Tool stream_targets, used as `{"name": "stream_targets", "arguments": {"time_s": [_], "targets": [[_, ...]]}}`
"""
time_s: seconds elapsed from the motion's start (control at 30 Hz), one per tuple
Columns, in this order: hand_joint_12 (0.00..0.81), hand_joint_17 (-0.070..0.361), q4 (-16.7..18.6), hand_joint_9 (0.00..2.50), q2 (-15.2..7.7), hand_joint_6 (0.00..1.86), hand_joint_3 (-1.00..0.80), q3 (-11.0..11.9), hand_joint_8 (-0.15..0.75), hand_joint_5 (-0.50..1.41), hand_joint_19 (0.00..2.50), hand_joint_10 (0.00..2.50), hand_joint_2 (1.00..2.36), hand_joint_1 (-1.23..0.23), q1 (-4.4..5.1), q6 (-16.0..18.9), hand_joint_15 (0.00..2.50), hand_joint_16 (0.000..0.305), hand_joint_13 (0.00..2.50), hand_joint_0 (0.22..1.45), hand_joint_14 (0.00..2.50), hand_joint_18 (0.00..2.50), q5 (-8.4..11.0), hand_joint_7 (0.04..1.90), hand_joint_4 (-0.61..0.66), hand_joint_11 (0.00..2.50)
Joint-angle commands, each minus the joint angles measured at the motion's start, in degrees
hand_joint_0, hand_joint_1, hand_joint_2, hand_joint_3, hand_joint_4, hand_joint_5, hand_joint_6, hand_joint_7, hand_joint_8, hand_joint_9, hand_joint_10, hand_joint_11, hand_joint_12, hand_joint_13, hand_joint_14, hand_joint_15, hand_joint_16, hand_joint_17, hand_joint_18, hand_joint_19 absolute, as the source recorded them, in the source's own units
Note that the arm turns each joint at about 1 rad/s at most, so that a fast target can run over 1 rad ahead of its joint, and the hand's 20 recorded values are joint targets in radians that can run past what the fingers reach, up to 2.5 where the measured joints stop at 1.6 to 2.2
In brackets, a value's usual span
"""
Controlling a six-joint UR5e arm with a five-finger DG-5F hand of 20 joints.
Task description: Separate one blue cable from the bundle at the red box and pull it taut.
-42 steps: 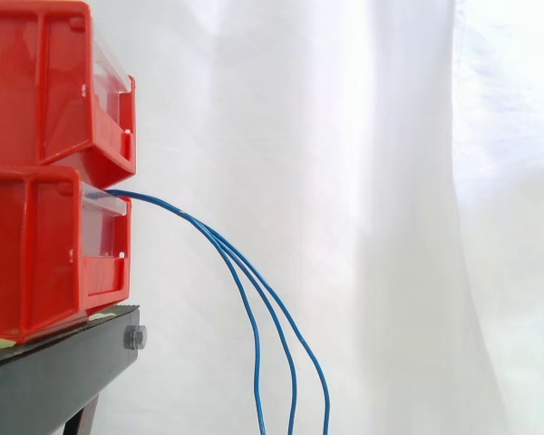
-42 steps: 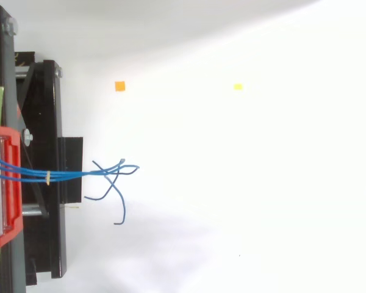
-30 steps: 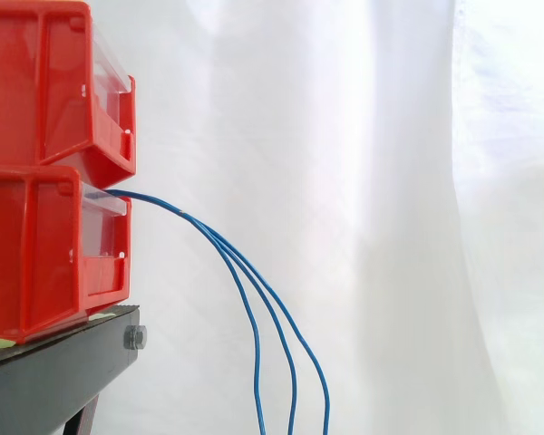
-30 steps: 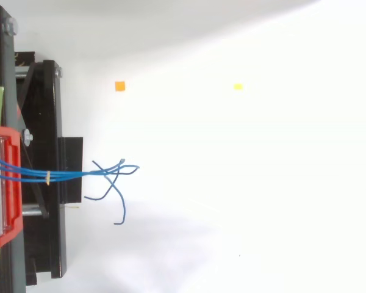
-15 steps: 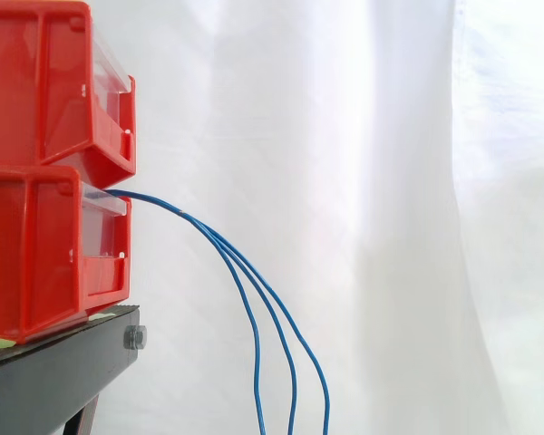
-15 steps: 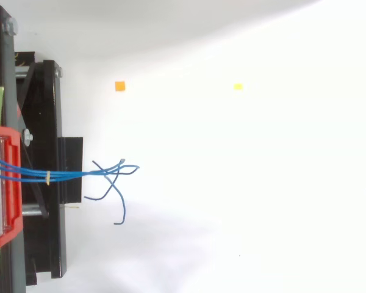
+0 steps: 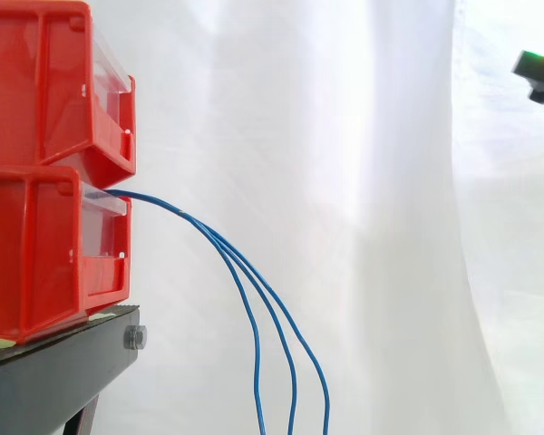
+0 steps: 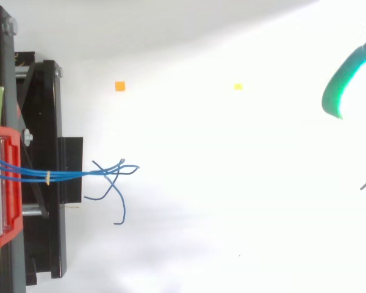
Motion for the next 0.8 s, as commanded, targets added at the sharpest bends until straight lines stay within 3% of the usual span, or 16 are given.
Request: {"name": "stream_targets", "arguments": {"time_s": [0.0,0.17,0.27,0.37,0.43,0.53,0.67,0.77], "targets": [[0.361,0.113,3.82,0.65,-1.15,0.50,-0.50,0.03,0.300,-0.17,0.53,0.01,1.00,-0.69,0.00,-0.09,0.37,0.050,0.58,0.46,0.01,0.40,2.22,0.84,0.17,0.44],[0.364,0.113,6.81,0.66,-3.96,0.50,-0.50,0.29,0.301,-0.17,0.53,0.01,1.00,-0.69,0.00,-0.70,0.37,0.050,0.59,0.46,0.01,0.40,2.22,0.84,0.17,0.46],[0.361,0.112,8.13,0.66,-3.96,0.50,-0.50,0.38,0.299,-0.17,0.52,0.01,1.00,-0.70,0.00,-1.14,0.38,0.050,0.58,0.47,0.01,0.40,2.49,0.85,0.17,0.45],[0.360,0.111,9.80,0.65,-4.84,0.50,-0.50,0.47,0.296,-0.17,0.53,0.01,1.00,-0.70,0.00,-4.04,0.37,0.049,0.58,0.47,0.01,0.40,2.75,0.85,0.17,0.45],[0.360,0.111,11.29,0.65,-7.04,0.50,-0.50,0.91,0.295,-0.17,0.53,0.01,1.00,-0.70,-0.35,-5.98,0.38,0.049,0.58,0.47,0.01,0.40,3.28,0.85,0.17,0.46],[0.357,0.111,12.79,0.65,-8.62,0.50,-0.50,1.43,0.295,-0.17,0.53,0.01,1.00,-0.70,-0.62,-6.15,0.37,0.049,0.58,0.47,0.01,0.40,3.54,0.85,0.17,0.46],[0.357,0.111,15.42,0.65,-9.15,0.50,-0.50,1.70,0.297,-0.17,0.54,0.01,1.00,-0.70,-0.62,-6.50,0.38,0.049,0.58,0.47,0.01,0.40,5.21,0.85,0.17,0.45],[0.356,0.110,16.39,0.65,-9.24,0.50,-0.50,1.70,0.295,-0.17,0.54,0.01,1.00,-0.70,-0.62,-8.96,0.38,0.049,0.58,0.47,0.01,0.40,7.41,0.85,0.17,0.46]]}}
